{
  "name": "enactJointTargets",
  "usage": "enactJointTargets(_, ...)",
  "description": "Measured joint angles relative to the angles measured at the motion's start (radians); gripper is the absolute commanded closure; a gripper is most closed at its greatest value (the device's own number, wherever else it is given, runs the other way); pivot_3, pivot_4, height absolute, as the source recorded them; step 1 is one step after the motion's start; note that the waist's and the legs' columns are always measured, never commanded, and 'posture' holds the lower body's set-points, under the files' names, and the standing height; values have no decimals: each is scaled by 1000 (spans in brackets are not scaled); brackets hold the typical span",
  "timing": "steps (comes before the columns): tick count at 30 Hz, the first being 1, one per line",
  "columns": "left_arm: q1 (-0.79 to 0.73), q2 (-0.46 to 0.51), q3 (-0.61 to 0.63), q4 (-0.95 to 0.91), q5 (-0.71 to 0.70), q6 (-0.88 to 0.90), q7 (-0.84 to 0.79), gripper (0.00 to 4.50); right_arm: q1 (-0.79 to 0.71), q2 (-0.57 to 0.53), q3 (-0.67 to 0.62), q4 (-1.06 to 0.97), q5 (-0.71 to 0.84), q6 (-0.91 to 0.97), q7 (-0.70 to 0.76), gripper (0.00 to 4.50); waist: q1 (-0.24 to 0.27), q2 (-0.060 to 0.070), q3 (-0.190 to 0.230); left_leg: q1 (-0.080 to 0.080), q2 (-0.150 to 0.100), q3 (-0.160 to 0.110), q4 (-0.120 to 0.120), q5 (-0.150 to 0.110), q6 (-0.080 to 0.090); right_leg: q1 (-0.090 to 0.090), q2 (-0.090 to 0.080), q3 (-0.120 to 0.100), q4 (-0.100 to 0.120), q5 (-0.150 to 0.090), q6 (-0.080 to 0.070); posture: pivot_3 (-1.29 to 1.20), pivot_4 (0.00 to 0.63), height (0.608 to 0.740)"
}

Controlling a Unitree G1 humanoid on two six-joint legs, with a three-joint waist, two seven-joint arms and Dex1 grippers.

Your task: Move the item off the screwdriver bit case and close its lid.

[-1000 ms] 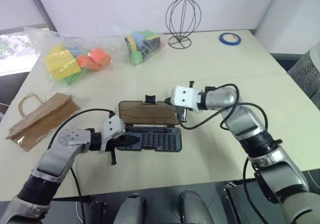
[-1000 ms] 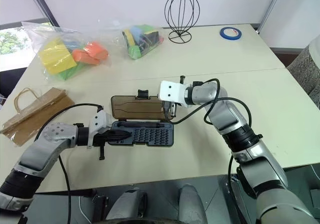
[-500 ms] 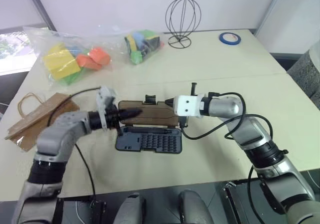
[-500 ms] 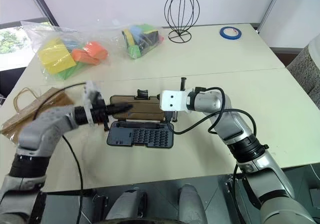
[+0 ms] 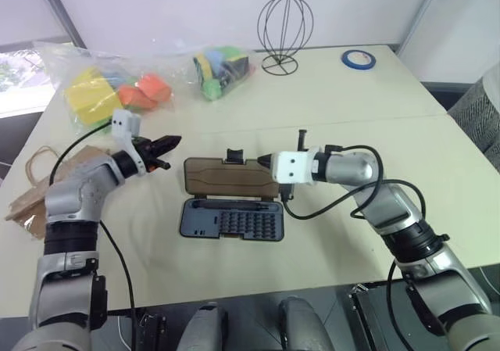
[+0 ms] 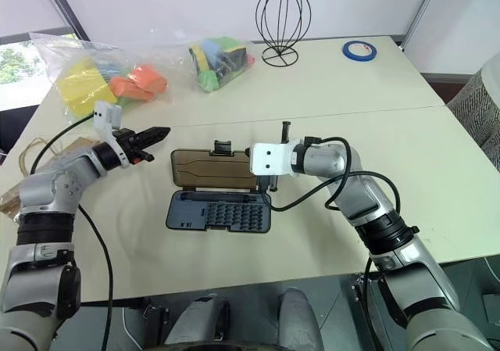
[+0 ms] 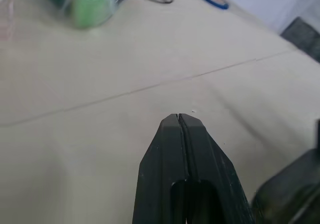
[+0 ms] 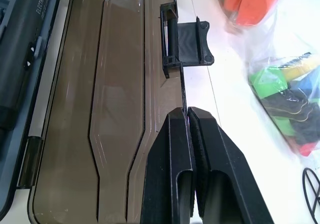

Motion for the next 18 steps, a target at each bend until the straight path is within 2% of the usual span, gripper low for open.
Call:
enactJointTargets(5, 16, -5, -114, 19, 94, -103, -94, 4500, 0, 0, 0, 0, -1, 1, 1, 4478, 1, 0, 0, 0, 0, 0, 0, 0, 0, 0, 0, 0, 0, 0, 0, 0, 150, 740)
enactJointTargets(13, 4, -18, -145, 60, 136, -147, -154, 4500, 0, 0, 0, 0, -1, 3, 4, 4478, 0, 0, 0, 0, 0, 0, 0, 0, 0, 0, 0, 0, 0, 0, 0, 0, 150, 740)
enactJointTargets(18, 3, -18, -146, 74, 155, -159, -168, 4500, 0, 1, -3, -2, 13, 9, 16, 1999, 0, 0, 0, 0, 0, 0, 0, 0, 0, 0, 0, 0, 0, 0, 0, 0, 150, 740)
